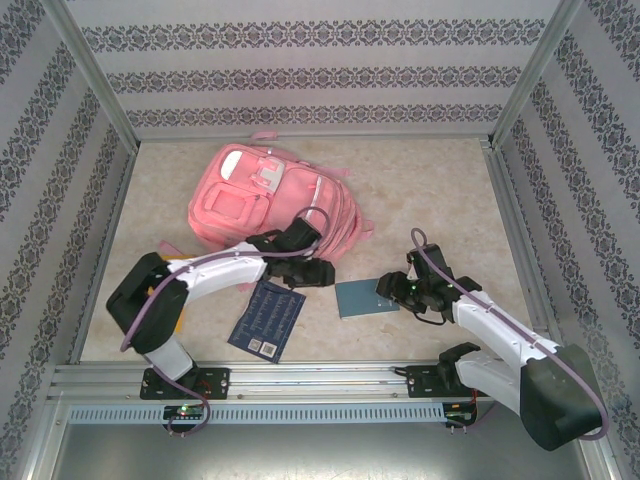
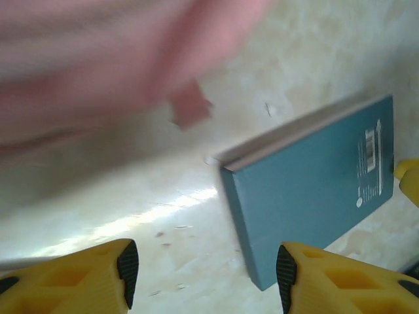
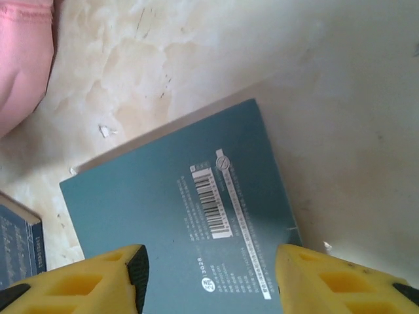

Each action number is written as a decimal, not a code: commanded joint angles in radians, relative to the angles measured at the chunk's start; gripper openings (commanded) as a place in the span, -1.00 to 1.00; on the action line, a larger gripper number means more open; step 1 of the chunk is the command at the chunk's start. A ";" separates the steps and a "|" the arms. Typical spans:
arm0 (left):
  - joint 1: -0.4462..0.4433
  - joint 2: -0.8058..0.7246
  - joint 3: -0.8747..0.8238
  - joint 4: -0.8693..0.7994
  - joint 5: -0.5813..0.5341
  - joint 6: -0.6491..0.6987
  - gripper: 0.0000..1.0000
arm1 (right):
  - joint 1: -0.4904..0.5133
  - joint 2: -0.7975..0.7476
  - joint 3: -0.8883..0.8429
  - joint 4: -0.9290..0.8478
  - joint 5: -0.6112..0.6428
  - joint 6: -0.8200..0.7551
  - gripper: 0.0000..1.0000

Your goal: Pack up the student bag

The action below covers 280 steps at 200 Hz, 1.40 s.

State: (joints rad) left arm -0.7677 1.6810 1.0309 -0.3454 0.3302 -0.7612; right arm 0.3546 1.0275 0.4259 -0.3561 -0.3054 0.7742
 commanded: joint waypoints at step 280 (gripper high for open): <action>-0.025 0.221 0.023 0.316 0.311 -0.154 0.09 | -0.031 0.083 -0.010 0.003 0.027 -0.060 -0.29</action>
State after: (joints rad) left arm -0.7815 1.8641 1.0378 -0.1226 0.5766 -0.8886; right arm 0.3122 1.1000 0.4252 -0.3813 -0.2558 0.7258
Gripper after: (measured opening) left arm 0.545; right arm 0.358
